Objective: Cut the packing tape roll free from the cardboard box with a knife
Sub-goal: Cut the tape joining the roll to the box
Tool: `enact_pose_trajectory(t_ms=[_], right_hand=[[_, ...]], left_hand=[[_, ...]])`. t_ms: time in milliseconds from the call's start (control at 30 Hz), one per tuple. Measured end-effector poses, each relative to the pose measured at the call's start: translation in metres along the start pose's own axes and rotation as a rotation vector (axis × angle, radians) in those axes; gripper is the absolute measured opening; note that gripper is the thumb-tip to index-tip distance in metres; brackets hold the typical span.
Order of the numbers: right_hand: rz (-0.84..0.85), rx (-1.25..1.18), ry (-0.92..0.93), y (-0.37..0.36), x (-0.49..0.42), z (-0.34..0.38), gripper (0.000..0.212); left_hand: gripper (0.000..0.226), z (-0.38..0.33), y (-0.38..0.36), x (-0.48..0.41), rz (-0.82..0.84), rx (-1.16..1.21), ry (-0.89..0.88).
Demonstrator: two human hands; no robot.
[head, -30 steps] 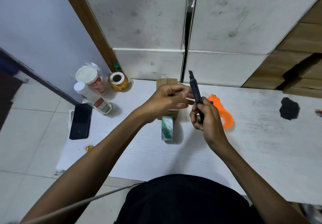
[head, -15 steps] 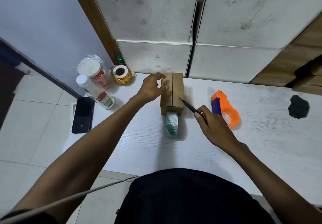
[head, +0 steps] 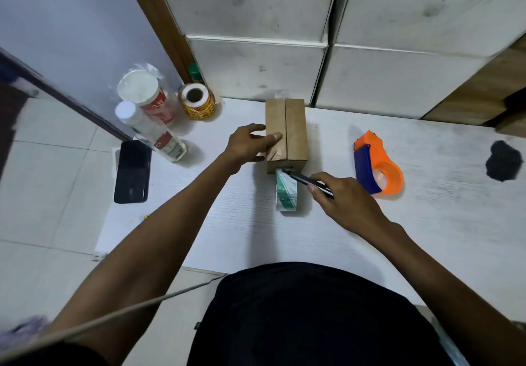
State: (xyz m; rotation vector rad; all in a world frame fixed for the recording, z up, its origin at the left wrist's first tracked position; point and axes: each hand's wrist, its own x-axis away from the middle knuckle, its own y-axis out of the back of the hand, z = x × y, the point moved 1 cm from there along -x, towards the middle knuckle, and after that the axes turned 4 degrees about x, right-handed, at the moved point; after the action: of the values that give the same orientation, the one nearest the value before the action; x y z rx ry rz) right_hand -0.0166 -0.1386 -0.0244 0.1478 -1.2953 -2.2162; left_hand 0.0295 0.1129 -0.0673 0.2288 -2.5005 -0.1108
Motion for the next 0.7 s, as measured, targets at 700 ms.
enact_pose_trajectory(t_ms=[700], right_hand=[[0.001,0.027,-0.02,-0.006,-0.016,0.004,0.028]], left_hand=[[0.068,0.001,-0.002,0.009,-0.03,0.096,-0.054]])
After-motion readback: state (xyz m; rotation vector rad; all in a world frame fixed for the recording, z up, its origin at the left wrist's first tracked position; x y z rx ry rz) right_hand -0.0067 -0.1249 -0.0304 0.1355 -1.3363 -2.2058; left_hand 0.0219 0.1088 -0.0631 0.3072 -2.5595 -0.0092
